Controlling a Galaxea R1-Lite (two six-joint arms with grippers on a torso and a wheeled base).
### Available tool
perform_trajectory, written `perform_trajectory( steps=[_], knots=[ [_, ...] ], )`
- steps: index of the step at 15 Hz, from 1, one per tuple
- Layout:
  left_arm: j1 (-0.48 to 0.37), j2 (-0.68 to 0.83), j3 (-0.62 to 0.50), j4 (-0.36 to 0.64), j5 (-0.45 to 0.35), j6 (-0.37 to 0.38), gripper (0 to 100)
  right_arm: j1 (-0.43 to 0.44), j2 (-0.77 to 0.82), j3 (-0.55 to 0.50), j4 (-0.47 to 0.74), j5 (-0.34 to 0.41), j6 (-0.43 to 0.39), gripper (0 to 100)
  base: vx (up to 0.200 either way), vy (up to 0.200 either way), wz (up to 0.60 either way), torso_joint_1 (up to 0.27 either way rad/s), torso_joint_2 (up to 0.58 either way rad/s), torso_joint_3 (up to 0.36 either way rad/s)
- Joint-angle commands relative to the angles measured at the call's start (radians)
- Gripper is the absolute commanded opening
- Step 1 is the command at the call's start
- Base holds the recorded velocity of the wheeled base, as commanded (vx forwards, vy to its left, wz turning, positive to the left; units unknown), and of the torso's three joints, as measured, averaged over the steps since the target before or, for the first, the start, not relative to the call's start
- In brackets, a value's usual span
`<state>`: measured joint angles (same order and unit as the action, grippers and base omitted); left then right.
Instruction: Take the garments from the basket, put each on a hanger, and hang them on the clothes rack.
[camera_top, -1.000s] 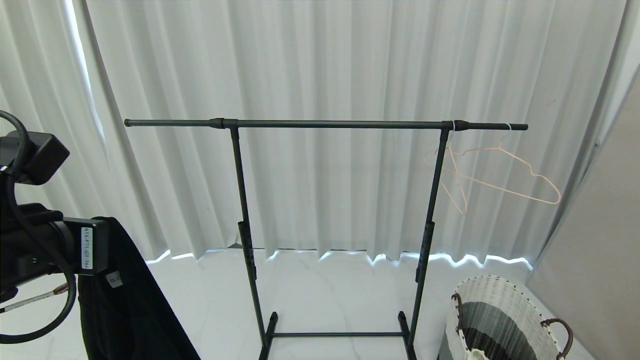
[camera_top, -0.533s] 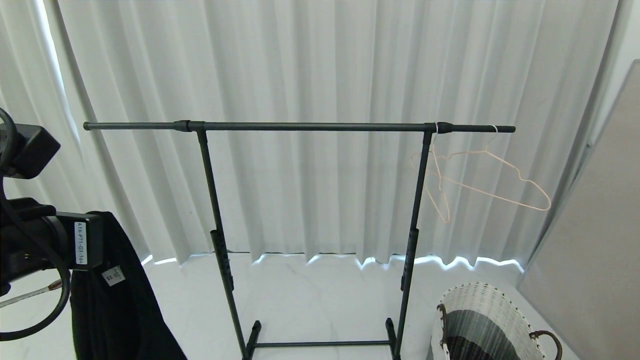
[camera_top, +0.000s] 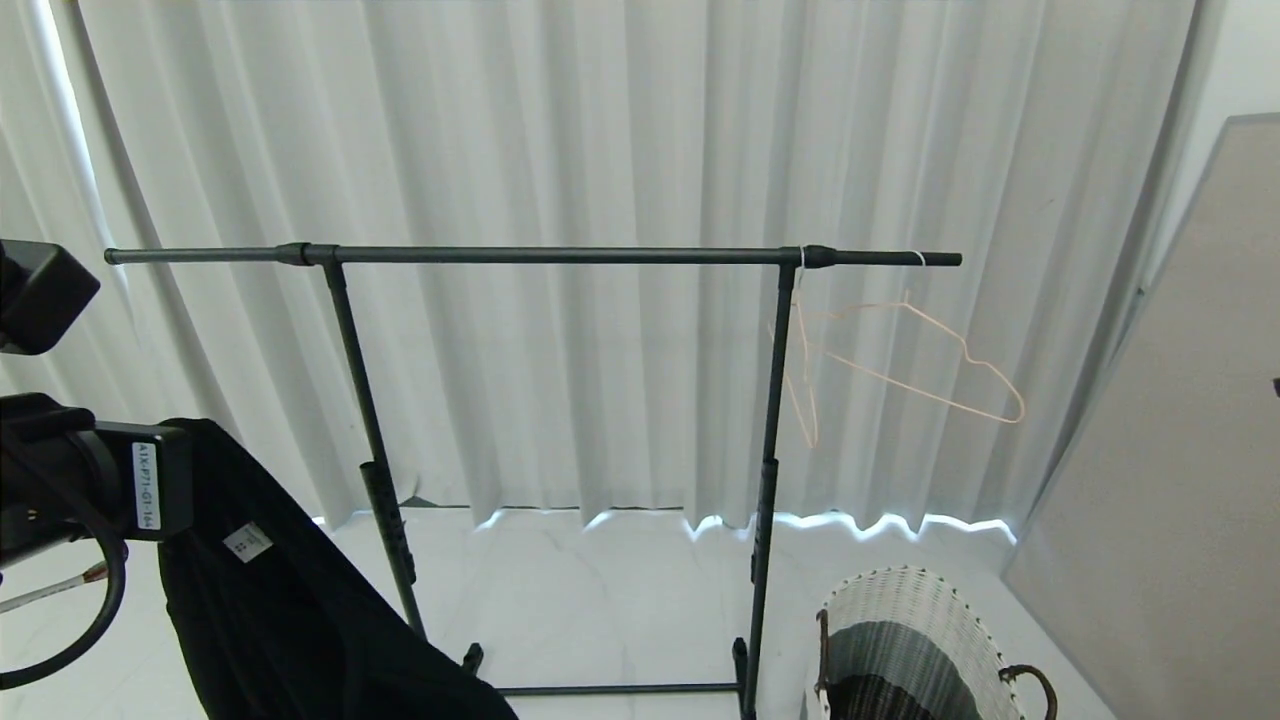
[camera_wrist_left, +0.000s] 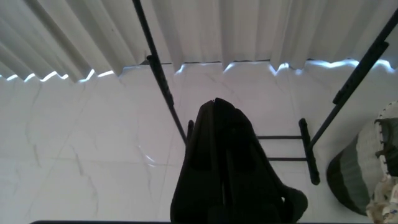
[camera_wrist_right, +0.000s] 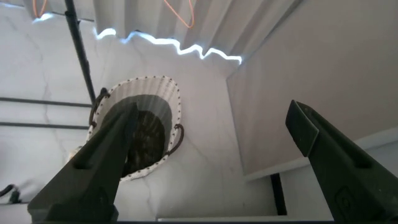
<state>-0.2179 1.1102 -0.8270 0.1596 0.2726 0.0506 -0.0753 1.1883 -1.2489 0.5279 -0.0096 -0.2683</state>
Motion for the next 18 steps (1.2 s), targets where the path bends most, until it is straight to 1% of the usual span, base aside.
perform_trajectory(
  steps=[1,5,14,15,16,18],
  knots=[
    [0.000,0.002,-0.001,0.000,0.000,0.000,0,0.000,0.005,-0.001,0.000,0.011,0.000,100,0.200,0.000,0.00,-0.002,0.01,0.007],
    [0.002,0.002,-0.001,0.000,-0.001,-0.002,0,0.002,0.005,0.000,-0.006,0.074,0.001,100,0.200,0.000,0.00,-0.004,0.00,0.002],
    [0.002,0.005,0.000,0.000,0.000,0.000,0,0.005,0.040,0.016,-0.008,0.076,0.001,100,0.200,0.000,0.00,0.005,0.00,0.004],
    [0.002,0.007,0.002,0.000,0.000,0.000,0,0.005,0.050,0.022,-0.009,0.079,0.001,100,0.000,0.000,0.00,0.000,0.00,0.000],
    [0.002,0.005,0.002,0.000,0.000,0.000,0,0.005,0.063,0.029,-0.022,0.097,0.001,100,0.000,0.000,0.00,0.000,0.00,0.000],
    [0.002,0.002,0.005,0.000,0.000,0.000,0,0.005,0.117,0.054,-0.094,0.123,-0.002,100,0.000,0.000,0.00,0.000,0.00,0.000]
  ],
)
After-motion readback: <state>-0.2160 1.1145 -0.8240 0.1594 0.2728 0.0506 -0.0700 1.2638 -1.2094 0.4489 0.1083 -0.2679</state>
